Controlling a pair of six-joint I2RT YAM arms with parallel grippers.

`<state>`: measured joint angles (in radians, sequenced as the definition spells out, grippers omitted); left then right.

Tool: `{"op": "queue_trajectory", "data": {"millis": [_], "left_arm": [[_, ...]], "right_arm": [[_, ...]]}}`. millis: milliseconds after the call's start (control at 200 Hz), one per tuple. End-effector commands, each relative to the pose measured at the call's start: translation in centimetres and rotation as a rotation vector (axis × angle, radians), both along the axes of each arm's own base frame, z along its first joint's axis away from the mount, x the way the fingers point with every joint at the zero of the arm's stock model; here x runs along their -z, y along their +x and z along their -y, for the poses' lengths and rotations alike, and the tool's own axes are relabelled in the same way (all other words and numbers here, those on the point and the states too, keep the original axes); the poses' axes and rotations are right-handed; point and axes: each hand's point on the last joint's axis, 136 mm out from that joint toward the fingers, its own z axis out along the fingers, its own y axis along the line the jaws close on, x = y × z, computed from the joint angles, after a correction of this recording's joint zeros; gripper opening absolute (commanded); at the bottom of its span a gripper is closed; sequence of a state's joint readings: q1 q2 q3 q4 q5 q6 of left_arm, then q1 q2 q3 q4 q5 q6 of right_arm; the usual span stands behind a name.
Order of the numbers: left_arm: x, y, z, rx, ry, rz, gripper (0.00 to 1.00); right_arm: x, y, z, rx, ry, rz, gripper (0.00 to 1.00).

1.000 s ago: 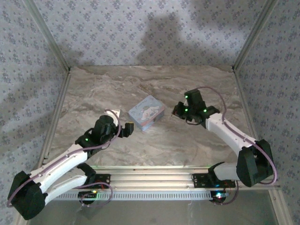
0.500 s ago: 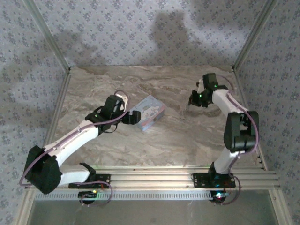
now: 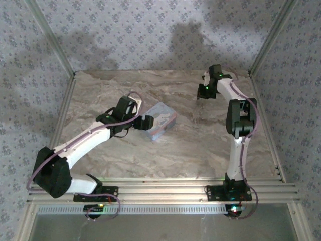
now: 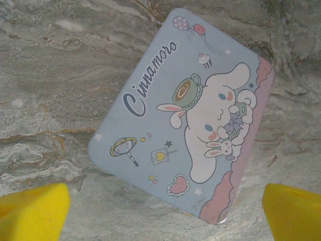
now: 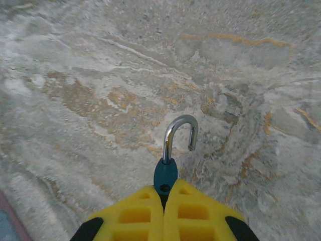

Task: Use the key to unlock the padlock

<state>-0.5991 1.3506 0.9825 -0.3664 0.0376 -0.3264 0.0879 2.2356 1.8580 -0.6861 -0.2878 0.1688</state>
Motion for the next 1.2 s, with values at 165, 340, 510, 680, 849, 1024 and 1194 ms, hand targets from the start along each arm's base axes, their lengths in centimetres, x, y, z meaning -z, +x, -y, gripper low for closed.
{"op": "queue_trajectory", "data": {"millis": [165,340,510,680,849,1024,1194], "left_arm": [[-0.8,0.4,-0.1,0.015,0.02,0.005,0.98],[-0.6,0.2,-0.4,0.015,0.034,0.002,0.98],[-1.2,0.0,-1.4,0.005,0.041,0.022,0.98],[-3.3,0.7,-4.0,-0.045,0.069,0.061,0.98],[-4.4,2.0,-6.8,-0.095,0.061,0.113,0.98],[-3.9,3.3,-8.3,-0.105,0.017,0.193,0.98],[-3.8,4.4,-12.8,-0.234,0.134,0.346,0.98]], "right_arm": [[1.1,0.0,0.5,-0.02,-0.106,-0.057,0.22],[-0.4,0.1,0.7,-0.026,-0.17,-0.03,0.36],[-3.0,-1.2,-0.8,-0.067,-0.181,0.017,0.43],[-6.8,-3.2,-1.7,-0.077,-0.186,0.137,0.52],[-10.0,-6.5,-1.7,-0.055,-0.204,0.297,0.67],[-10.2,-10.4,0.6,0.066,-0.223,0.435,0.74],[-9.6,-13.5,4.1,0.163,-0.34,0.486,0.84]]}}
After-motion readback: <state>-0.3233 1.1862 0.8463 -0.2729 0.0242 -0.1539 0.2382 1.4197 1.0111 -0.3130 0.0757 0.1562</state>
